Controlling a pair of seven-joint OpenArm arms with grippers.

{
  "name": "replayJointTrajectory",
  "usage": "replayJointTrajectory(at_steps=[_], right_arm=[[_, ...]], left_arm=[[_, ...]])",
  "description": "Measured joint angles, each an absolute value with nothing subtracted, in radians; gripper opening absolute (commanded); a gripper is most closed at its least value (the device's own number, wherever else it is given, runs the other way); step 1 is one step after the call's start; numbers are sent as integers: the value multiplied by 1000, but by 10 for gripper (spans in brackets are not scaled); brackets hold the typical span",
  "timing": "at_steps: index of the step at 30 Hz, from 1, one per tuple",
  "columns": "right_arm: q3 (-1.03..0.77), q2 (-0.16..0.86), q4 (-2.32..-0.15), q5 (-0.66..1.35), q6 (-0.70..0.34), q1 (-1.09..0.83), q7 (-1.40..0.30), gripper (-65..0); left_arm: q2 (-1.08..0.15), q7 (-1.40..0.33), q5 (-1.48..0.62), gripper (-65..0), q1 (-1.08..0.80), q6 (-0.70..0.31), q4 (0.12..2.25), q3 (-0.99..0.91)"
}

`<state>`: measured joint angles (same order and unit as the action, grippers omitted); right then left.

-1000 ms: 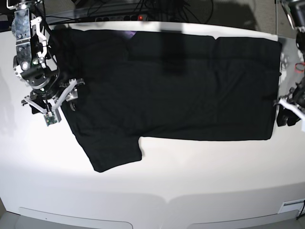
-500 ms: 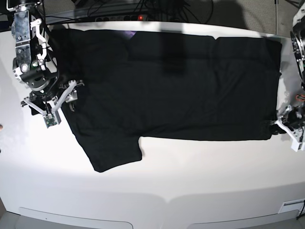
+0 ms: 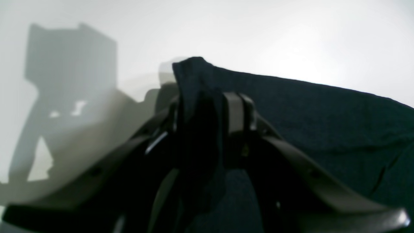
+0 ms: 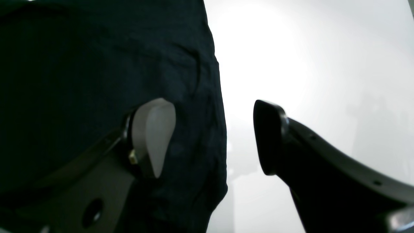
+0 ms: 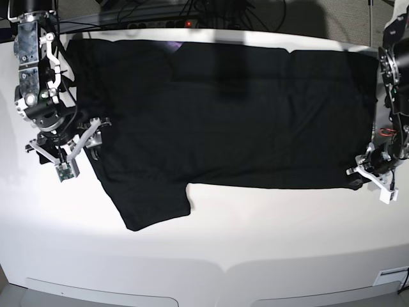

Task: Fold the T-shirt properly
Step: 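Grasp the hem corners with both grippers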

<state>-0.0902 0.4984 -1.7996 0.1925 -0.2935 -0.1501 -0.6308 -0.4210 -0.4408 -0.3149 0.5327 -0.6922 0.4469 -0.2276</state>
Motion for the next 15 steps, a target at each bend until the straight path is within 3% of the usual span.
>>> replayJointTrajectory(at_steps=[3, 6, 7, 11, 15], right_arm=[[-90, 499, -1800, 192, -294, -150, -634, -237], [-90, 498, -1800, 192, -294, -150, -622, -237], [-90, 498, -1799, 192, -294, -150, -610, -237], [-90, 496, -1708, 240, -297, -94, -601, -323], [-90, 493, -1556, 357, -365, 34, -657, -328]], left_arm=[[-422, -437, -314, -520, 532, -692, 447, -228], [-424, -418, -307, -637, 532, -692, 445, -227], [-424, -401, -303, -650, 531, -692, 445, -227], [-422, -328, -292, -650, 524, -691, 442, -227], [-409, -307, -289, -650, 525, -688, 440, -227]])
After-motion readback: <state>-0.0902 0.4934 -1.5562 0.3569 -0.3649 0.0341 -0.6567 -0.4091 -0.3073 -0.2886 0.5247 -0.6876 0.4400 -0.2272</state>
